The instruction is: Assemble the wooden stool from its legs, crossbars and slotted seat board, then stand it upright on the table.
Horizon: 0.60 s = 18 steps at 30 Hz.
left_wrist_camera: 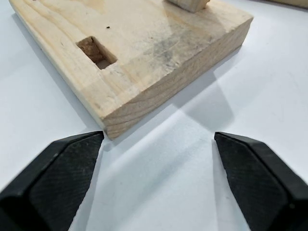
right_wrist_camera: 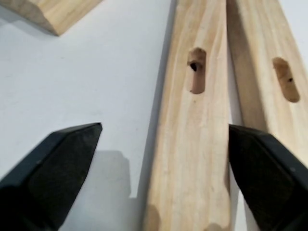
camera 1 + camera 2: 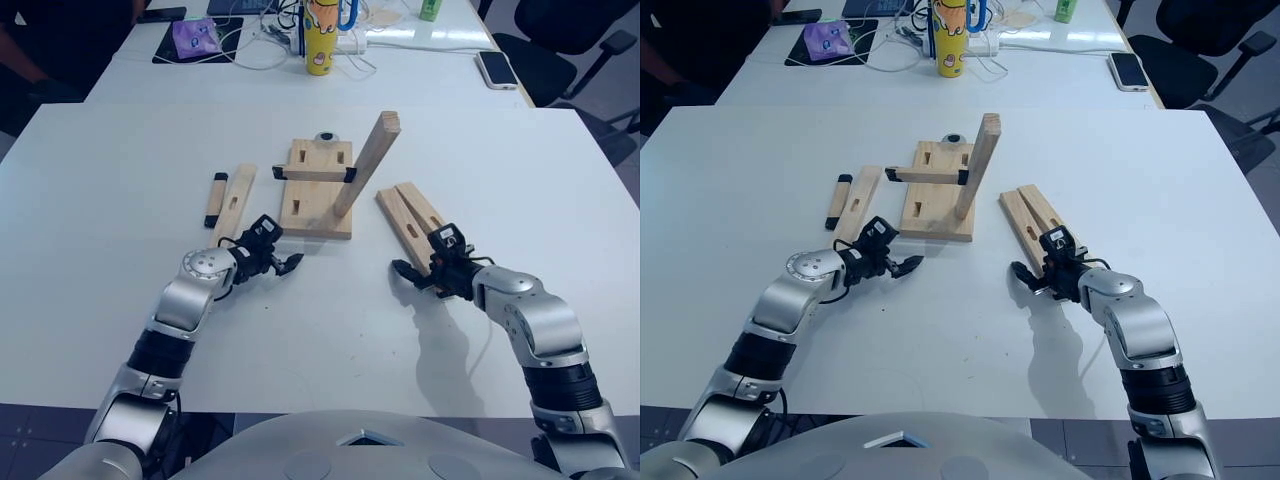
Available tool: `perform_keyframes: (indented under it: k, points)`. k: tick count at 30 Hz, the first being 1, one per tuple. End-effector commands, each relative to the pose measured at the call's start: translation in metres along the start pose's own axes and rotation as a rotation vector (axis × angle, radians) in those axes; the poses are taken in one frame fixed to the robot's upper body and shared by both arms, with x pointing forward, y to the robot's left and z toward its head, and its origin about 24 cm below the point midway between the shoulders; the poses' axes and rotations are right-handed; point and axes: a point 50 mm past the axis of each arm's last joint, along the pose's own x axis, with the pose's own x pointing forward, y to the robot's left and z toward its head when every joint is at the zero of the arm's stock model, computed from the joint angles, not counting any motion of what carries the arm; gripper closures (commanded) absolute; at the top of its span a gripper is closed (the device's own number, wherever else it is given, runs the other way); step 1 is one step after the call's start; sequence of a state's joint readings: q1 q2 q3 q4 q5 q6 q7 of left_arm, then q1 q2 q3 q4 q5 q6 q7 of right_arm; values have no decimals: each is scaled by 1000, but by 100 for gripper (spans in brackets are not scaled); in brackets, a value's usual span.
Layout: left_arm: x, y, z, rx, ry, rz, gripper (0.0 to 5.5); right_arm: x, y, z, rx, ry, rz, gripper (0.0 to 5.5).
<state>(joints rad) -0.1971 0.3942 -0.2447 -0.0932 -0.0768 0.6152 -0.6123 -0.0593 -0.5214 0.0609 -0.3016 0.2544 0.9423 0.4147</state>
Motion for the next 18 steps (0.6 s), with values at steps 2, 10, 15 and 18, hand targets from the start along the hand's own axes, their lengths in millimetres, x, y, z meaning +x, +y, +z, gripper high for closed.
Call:
perform_keyframes:
  k: [2,10,15,18]
  points:
    - [-12,0,-6,-12,16,5,123,3,4,-8,42,58,0,110]
    - [-22,-6,-4,-60,-36,-49,123,5,12,-12,17,59,15,222]
    - [-32,-16,2,-218,-134,-174,59,-1,7,2,28,-53,25,319]
    - [-36,-17,10,-312,-206,-222,19,-9,-4,13,72,-180,-21,344]
